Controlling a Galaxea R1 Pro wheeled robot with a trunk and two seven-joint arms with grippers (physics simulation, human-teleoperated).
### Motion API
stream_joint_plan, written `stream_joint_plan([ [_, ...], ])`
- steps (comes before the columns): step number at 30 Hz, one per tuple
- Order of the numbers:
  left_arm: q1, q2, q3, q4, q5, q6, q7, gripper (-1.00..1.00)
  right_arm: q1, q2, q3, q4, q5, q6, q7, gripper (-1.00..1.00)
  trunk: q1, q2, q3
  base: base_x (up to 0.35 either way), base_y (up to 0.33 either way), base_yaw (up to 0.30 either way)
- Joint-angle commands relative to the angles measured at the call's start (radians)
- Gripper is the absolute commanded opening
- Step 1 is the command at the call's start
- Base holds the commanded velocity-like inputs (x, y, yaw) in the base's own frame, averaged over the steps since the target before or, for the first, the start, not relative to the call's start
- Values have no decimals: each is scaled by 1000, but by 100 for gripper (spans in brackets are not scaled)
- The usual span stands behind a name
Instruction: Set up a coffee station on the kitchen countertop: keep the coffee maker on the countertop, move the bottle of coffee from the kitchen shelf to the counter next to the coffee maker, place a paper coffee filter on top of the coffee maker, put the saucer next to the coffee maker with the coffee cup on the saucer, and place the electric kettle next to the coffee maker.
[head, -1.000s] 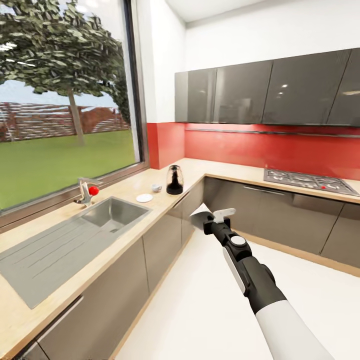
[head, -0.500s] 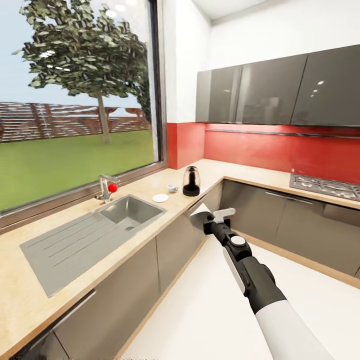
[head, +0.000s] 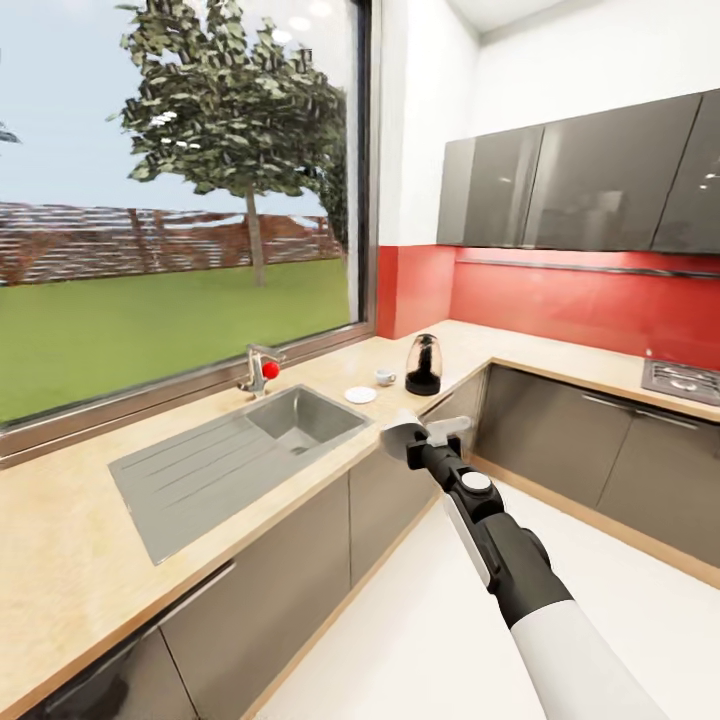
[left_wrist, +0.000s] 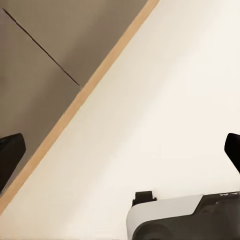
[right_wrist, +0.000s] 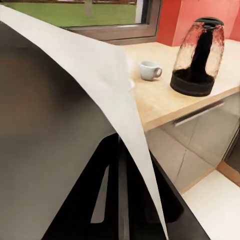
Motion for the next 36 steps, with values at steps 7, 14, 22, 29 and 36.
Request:
stream_joint_plan([
  [7, 1, -2, 9, 2, -10, -4, 3, 100, 0, 0, 0, -1, -4, 6, 1, -100, 0, -1, 0, 155, -74, 277],
  [14, 1, -2, 10, 3, -10, -4, 2, 100, 0, 0, 1, -1, -5, 6, 1, -100, 0, -1, 0, 233, -189, 277],
  [22, 1, -2, 10, 3, -9, -4, 3, 100, 0, 0, 1, -1, -5, 6, 1, -100, 0, -1, 0, 184, -245, 277],
  [29, 1, -1, 10, 4, -10, -4, 2, 100, 0, 0, 1, -1, -4, 6, 1, -100, 0, -1, 0, 78, -213, 277],
  [36, 2, 4, 8, 13, -16, -1, 2, 100, 0, 0, 0, -1, -5, 6, 1, -100, 0, -1, 0, 5, -34, 276],
])
